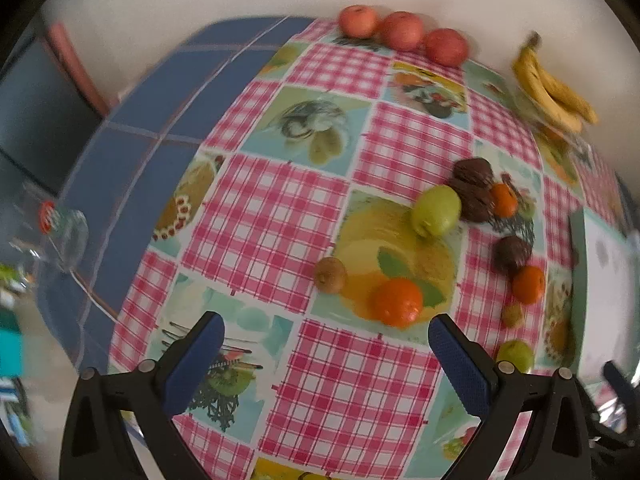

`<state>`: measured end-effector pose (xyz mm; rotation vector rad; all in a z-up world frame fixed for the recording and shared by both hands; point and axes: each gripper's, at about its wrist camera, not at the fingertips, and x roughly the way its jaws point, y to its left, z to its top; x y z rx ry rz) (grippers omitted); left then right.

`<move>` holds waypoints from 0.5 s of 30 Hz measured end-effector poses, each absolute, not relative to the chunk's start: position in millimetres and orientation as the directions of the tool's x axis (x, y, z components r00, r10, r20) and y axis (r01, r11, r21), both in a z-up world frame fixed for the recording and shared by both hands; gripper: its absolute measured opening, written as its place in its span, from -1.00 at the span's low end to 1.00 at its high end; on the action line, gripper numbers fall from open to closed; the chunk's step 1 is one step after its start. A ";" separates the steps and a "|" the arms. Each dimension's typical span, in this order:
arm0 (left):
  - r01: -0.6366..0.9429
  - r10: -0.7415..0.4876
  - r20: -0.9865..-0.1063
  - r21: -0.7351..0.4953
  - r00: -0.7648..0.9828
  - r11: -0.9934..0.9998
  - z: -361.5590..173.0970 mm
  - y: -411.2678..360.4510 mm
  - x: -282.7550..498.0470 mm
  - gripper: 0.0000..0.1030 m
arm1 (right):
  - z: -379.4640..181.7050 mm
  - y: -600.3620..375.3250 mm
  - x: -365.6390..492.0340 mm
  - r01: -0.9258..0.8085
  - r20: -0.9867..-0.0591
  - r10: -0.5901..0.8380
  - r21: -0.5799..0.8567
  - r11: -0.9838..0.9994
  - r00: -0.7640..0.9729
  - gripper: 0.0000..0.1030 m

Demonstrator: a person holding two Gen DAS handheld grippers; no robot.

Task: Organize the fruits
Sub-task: 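Grasp the green pear with the right tool while the left tool grasps a small brown kiwi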

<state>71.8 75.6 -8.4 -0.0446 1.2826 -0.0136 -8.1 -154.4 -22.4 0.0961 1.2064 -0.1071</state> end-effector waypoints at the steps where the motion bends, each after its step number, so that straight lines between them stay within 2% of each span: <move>1: -0.034 -0.043 -0.960 -0.055 0.275 0.998 -9.7 82.3 75.3 1.00 | -24.0 -153.2 -5.3 0.133 -0.938 -0.028 0.020 0.991 0.346 0.80; 7: -0.138 -0.022 -0.958 -0.063 0.286 0.988 -11.5 106.5 95.9 1.00 | -45.0 -133.0 16.0 0.087 -0.963 -0.013 0.011 0.996 0.270 0.80; 11: -0.151 -0.025 -0.954 -0.073 0.298 0.986 -22.5 107.0 108.6 1.00 | -62.1 -125.8 26.0 0.073 -0.976 -0.006 0.011 0.997 0.220 0.80; 15: -0.155 -0.095 -0.966 -0.135 0.242 0.979 -46.1 101.1 117.1 1.00 | -81.3 -124.4 32.4 0.072 -0.985 -0.033 -0.021 0.997 0.172 0.80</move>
